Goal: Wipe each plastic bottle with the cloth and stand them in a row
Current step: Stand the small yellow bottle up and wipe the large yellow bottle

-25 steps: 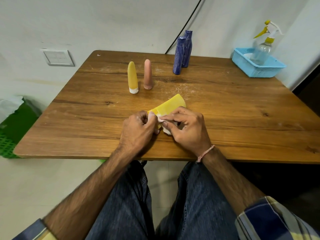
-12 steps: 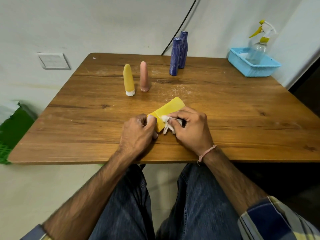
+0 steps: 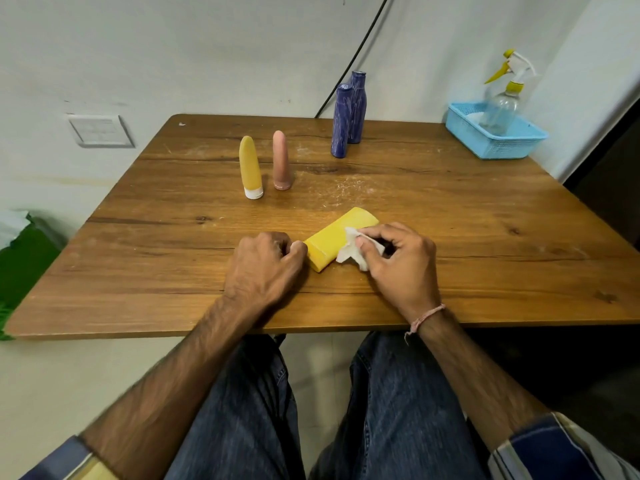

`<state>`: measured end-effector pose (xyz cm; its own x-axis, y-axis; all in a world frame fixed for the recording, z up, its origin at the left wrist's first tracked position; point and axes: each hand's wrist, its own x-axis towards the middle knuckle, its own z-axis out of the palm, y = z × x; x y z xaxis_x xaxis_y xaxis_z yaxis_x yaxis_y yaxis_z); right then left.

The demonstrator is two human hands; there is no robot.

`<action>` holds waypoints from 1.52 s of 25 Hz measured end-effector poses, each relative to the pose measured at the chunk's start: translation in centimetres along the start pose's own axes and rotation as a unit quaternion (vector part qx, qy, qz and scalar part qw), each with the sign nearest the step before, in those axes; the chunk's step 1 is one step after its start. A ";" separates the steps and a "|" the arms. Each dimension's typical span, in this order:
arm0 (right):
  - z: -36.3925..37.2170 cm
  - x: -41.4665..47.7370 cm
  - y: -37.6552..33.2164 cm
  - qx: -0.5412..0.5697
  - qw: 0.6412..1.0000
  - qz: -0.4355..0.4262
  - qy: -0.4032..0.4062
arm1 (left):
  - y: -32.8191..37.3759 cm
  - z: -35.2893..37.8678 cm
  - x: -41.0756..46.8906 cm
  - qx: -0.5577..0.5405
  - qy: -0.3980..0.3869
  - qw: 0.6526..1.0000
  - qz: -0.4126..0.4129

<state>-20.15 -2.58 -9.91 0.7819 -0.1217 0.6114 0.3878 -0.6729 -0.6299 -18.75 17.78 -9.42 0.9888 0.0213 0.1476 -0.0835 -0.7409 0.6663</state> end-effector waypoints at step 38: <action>2.7 6.0 -0.4 -0.257 0.962 0.020 -0.087 | -0.5 1.3 -0.3 0.008 0.001 0.996 0.093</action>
<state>-14.27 -1.07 -7.25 0.8784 -0.0618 0.4739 0.0970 -0.9479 -0.3033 -18.80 17.28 -10.71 0.9561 -0.1159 0.2690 -0.2632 -0.7427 0.6157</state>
